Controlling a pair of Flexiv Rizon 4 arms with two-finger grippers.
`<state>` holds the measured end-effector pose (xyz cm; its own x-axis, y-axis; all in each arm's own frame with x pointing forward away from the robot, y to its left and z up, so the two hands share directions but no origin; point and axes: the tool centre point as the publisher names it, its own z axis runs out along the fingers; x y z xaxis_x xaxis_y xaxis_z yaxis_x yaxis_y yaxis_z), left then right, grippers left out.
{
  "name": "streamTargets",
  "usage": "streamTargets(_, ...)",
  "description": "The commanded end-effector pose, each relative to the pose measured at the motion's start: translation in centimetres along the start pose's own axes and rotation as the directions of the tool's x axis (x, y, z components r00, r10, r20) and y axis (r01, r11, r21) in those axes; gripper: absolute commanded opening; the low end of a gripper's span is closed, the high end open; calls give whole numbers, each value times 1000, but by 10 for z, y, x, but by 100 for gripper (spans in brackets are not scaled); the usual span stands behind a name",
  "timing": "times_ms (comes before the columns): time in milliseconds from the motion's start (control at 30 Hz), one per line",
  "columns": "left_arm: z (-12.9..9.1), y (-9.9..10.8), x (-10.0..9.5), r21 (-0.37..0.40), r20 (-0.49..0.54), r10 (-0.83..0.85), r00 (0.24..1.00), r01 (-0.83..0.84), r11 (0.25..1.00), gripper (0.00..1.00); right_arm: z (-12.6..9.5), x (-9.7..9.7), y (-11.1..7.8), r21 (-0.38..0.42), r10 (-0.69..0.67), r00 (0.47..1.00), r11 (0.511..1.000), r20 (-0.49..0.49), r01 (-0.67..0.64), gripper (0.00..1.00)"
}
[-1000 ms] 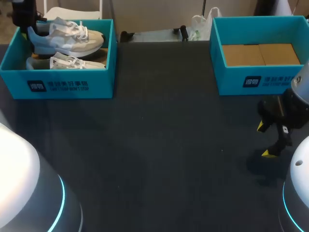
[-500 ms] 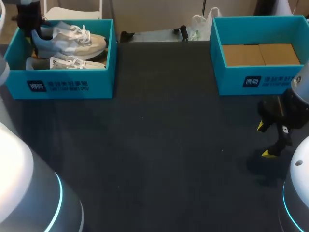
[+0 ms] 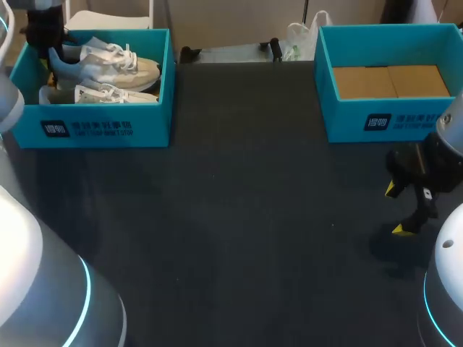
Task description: Take the shoe out of the shoebox, open the shoe tongue, remove and reinsert the insole, then place the shoe into the shoebox
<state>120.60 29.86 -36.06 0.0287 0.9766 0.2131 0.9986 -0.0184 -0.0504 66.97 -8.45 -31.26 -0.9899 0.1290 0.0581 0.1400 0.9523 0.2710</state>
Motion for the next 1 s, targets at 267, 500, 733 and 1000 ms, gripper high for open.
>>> streamTargets(267,11,5,-6,35,12,-12,1000,12,999,0,1,1,0,4,1,1000,1000,3,-1,100)
streamTargets(500,14,8,-6,35,13,-41,999,41,999,0,1,1,0,4,1,1000,1000,3,-1,100)
streamTargets(733,14,9,-10,55,47,-50,998,48,997,4,1,1,0,4,1,1000,1000,3,-1,100)
streamTargets(1000,8,7,-13,49,71,-40,997,37,998,81,1,1,0,4,1,1000,1000,3,-1,100)
